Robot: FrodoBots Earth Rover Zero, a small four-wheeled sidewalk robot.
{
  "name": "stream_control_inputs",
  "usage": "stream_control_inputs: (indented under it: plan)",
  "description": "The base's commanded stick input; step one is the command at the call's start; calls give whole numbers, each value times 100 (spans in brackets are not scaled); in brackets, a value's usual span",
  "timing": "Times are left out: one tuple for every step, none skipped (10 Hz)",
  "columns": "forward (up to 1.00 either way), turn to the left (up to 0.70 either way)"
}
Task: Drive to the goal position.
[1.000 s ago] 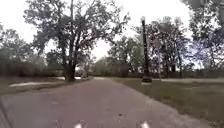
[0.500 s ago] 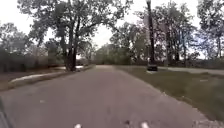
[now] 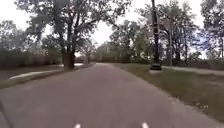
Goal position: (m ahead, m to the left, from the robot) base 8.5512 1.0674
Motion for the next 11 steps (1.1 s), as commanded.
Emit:
stream_control_inputs:
  plan:
    - [100, 0]
    - [100, 0]
    - [100, 0]
    - [100, 0]
    - [100, 0]
    - [100, 0]
    - [100, 0]
    - [100, 0]
    - [100, 0]
    - [100, 0]
    - [100, 0]
